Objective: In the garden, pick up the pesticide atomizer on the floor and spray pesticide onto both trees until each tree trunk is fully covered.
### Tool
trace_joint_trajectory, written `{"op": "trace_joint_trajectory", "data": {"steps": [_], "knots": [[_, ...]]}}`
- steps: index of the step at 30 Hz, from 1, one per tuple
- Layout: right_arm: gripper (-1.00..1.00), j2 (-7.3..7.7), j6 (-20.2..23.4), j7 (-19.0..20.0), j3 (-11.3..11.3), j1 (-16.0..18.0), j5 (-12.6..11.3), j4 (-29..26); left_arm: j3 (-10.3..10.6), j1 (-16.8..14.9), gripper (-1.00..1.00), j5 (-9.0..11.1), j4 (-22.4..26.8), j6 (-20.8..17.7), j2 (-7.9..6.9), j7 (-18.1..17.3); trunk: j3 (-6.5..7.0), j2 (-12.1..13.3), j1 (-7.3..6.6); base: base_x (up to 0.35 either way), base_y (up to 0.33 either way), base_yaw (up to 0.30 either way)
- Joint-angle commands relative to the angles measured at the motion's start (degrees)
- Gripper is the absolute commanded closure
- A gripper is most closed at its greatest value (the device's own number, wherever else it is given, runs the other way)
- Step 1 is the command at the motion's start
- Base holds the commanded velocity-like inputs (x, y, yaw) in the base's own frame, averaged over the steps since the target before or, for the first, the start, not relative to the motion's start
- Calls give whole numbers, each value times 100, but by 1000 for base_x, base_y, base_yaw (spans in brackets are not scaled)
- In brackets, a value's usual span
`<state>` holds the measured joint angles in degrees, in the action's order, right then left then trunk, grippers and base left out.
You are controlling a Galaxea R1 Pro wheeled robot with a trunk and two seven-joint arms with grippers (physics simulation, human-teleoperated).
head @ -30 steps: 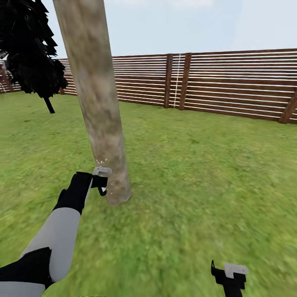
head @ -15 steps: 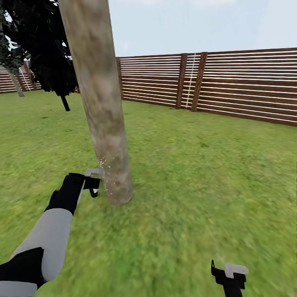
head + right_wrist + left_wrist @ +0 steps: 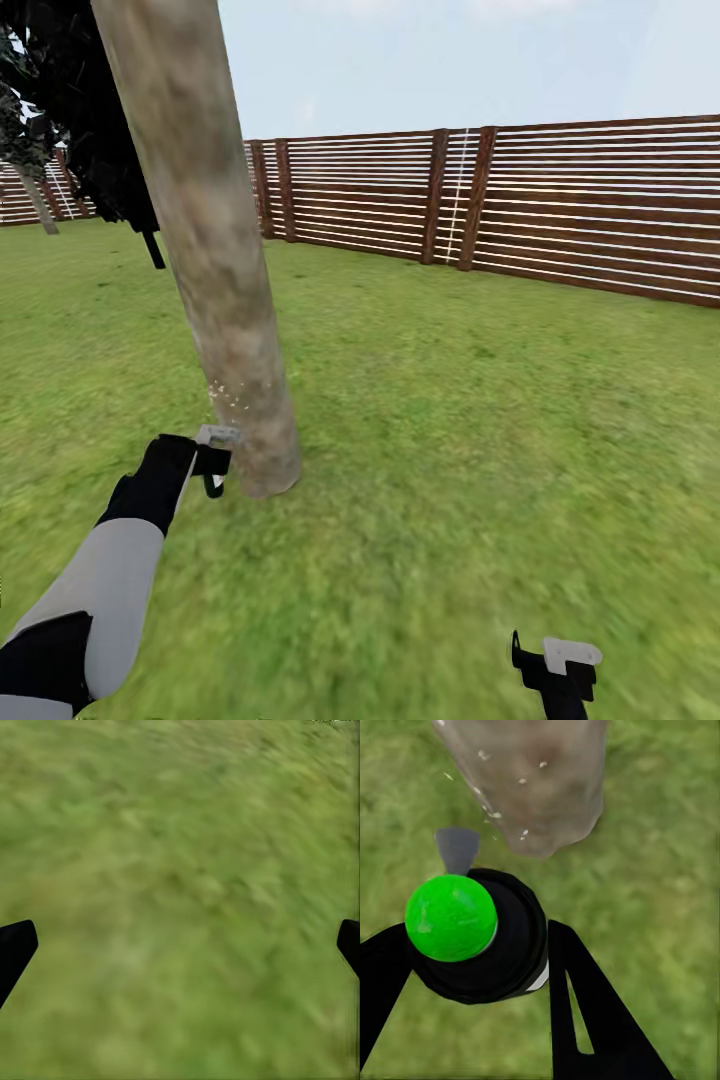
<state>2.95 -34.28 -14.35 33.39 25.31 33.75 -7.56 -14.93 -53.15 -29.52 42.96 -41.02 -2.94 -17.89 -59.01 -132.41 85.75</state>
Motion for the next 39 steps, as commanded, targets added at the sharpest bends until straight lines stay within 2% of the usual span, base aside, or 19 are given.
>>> {"op": "trace_joint_trajectory", "data": {"steps": [1,2,4,6,8,11,13,14,17,19,22,24,27,29,31,32,35,37,39], "knots": [[-100,0,0,1,0,0,0,0,-1,58,100,29,-4,-3,-16,36,0,0,0,0,-277,224],[-100,-3,0,1,0,0,0,0,-1,109,100,51,-24,-3,32,106,0,0,0,0,-277,259],[-100,-5,0,0,0,0,0,0,-22,136,100,66,-233,5,309,184,0,0,0,0,-277,274],[-100,-4,0,2,0,0,0,0,-26,138,100,65,-257,6,448,255,0,0,0,0,-277,276],[-100,-5,0,2,0,0,0,0,-43,138,100,61,-258,6,437,281,0,0,0,0,-277,277],[-100,-4,0,0,0,0,0,0,-579,138,100,39,-201,28,267,362,0,0,0,60,-275,276],[-100,-4,0,0,0,0,0,0,-756,138,100,26,-230,43,125,418,0,0,0,144,-261,133],[-100,-3,0,1,0,0,0,0,-761,143,100,14,-250,48,131,431,0,0,0,159,-257,40],[-100,-4,0,2,0,0,0,0,-773,146,100,40,-348,57,239,530,0,0,0,164,-255,12],[-100,-4,0,1,0,0,0,0,-781,147,100,40,-409,64,451,561,0,0,0,166,-255,47],[-100,-5,0,1,0,0,0,0,-778,161,100,9,-454,81,610,566,0,0,0,166,-255,217],[-100,-5,0,2,0,0,0,0,-816,257,100,0,-440,90,507,572,0,0,0,170,-252,271],[-100,-4,0,2,0,0,0,0,-821,352,100,17,-409,101,103,683,0,0,0,180,-241,276],[-100,-4,0,2,0,0,0,0,-798,363,100,10,-450,109,42,764,0,0,0,183,-239,277],[-100,-5,0,2,0,0,0,0,-781,366,100,33,-522,111,103,904,0,0,0,187,-237,277],[-100,-4,0,2,0,0,0,0,-781,366,100,47,-636,115,197,949,0,0,0,200,-229,277],[-100,-5,0,3,0,0,0,0,-783,367,100,51,-789,267,649,998,0,0,0,223,-212,261],[-100,-3,0,1,0,0,0,0,-784,367,100,45,-798,409,737,1005,0,0,0,232,-202,234],[-100,-3,0,2,0,0,0,0,-773,367,100,15,-805,463,740,1007,0,0,0,239,-190,71]]}}
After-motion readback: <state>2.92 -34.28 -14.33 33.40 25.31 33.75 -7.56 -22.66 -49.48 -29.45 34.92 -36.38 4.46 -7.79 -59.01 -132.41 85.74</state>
